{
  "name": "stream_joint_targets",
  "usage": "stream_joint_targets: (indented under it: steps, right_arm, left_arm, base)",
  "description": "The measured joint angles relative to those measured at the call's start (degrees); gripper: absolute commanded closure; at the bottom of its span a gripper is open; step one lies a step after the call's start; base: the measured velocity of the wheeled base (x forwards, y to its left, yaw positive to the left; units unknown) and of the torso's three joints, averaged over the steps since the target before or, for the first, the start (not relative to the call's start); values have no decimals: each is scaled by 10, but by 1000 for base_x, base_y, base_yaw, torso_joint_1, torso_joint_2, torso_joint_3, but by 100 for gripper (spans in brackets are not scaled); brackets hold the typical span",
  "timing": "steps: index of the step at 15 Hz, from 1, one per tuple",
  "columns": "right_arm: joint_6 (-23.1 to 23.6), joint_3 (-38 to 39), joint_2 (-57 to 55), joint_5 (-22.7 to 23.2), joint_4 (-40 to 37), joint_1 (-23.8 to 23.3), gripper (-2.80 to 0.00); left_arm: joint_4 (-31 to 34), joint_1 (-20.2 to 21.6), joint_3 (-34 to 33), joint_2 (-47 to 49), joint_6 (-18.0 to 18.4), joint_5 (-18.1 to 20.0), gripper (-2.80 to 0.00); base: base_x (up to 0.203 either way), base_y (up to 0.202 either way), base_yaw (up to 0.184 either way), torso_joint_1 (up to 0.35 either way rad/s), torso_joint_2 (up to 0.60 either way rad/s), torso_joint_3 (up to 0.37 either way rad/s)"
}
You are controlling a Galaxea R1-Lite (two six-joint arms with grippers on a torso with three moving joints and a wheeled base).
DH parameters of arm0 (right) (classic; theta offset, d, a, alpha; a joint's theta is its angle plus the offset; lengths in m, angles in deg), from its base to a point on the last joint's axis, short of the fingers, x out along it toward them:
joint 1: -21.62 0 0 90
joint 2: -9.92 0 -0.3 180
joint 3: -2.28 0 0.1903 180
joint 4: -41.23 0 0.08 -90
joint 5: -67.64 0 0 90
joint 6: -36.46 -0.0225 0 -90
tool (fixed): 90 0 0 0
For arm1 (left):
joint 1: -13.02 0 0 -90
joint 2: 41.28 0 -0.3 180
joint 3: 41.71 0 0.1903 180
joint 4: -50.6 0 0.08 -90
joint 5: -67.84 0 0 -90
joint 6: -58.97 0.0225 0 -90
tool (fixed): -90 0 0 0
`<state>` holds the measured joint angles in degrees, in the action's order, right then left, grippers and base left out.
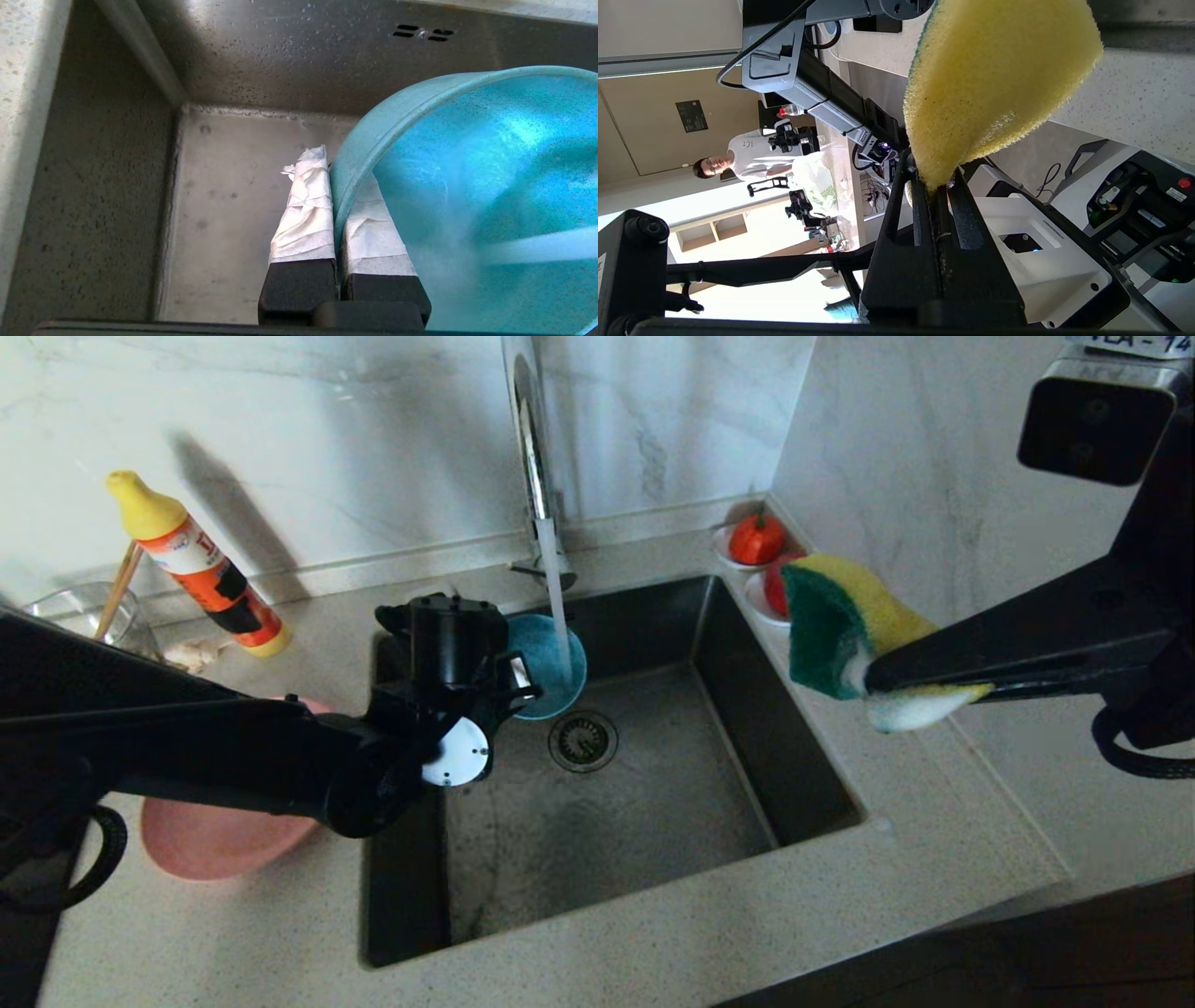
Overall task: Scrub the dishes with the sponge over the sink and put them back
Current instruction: Rinse the bowl
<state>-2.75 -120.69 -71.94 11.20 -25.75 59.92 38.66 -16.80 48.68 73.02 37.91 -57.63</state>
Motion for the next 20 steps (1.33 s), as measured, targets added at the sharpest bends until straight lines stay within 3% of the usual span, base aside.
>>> stream_joint_targets:
  steps: [7,11,15,17,20]
  right_arm:
    - [0,-1,1,0,0,0,0]
    - [0,-1,2,0,0,0,0]
    - [0,0,5,0,0,0,0]
    - [0,0,6,0,0,0,0]
    - [-1,-4,6,0,0,1,0]
  left_arm:
    - [18,6,-21,-14,1,1,0]
    - [64,5,-46,-36,-2,32,0]
    - [68,4,-71,-48,-1,37,0]
    - [68,8,-100,-74,9,36,0]
    - [72,14,-153,-145,59,34,0]
  base:
    - [0,0,0,0,0,0]
    - [0,0,0,0,0,0]
    - [0,0,0,0,0,0]
    - [0,0,0,0,0,0]
    - [0,0,0,0,0,0]
